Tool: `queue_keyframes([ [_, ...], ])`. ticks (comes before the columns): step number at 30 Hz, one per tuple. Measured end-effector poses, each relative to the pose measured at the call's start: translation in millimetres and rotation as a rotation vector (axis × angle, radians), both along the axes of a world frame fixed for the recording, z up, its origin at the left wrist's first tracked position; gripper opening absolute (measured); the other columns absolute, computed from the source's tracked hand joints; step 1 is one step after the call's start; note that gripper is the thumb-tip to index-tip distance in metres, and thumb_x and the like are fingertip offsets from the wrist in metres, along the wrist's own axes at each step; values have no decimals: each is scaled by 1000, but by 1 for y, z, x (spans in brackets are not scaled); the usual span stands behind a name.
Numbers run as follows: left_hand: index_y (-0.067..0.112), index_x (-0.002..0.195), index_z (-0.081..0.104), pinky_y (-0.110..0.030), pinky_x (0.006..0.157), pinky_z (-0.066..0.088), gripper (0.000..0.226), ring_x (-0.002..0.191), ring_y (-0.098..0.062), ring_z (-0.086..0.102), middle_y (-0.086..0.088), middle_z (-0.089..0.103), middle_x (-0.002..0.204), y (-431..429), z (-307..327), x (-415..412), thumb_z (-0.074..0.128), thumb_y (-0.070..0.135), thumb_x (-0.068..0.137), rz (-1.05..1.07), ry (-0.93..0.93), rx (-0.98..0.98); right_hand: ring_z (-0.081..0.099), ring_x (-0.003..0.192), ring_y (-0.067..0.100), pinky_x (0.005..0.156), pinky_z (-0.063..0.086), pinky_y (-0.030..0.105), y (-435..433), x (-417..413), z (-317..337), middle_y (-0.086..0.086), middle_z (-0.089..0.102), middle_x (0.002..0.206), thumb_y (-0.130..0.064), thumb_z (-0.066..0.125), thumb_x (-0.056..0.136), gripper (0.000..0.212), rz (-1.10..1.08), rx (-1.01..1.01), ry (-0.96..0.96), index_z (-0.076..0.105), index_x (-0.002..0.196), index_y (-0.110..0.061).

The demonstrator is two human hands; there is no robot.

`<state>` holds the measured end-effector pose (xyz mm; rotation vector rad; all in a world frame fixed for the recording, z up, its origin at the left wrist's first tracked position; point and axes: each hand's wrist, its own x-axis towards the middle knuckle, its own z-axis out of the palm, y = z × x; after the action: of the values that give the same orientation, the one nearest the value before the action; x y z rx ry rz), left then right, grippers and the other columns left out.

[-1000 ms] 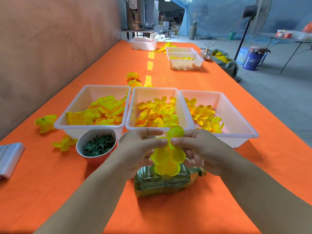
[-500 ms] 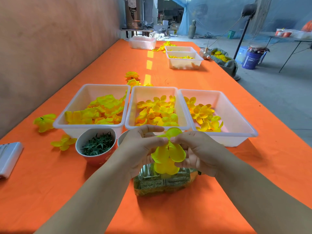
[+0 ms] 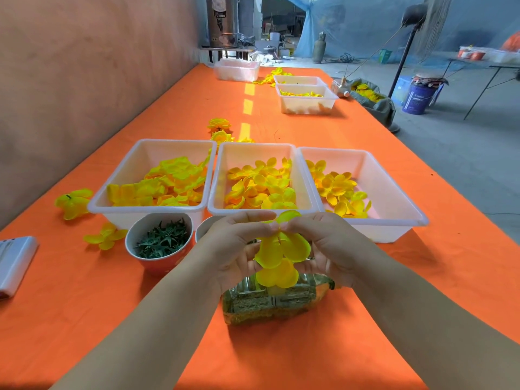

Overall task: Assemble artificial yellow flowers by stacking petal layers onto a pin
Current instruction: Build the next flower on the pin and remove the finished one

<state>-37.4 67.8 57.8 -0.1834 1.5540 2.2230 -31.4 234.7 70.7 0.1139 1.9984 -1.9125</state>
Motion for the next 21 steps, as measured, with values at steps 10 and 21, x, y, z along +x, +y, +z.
queue_keyframes([
  [10, 11, 110, 67, -32, 52, 57, 32, 65, -22, 71, -11, 67, 90, -5, -11, 0, 74, -2, 81, 66, 135, -138, 68, 67, 14, 56, 53, 26, 6, 2, -13, 3, 74, 83, -25, 71, 89, 16, -5, 119, -11, 75, 100, -13],
  [21, 17, 116, 66, -56, 86, 57, 45, 99, -37, 69, -17, 72, 103, -1, -25, -9, 83, 5, 76, 158, 345, -422, 60, 51, 5, 46, 44, 19, 10, 4, -19, -5, 70, 68, -26, 72, 90, 14, 25, 215, 23, 75, 89, -13],
])
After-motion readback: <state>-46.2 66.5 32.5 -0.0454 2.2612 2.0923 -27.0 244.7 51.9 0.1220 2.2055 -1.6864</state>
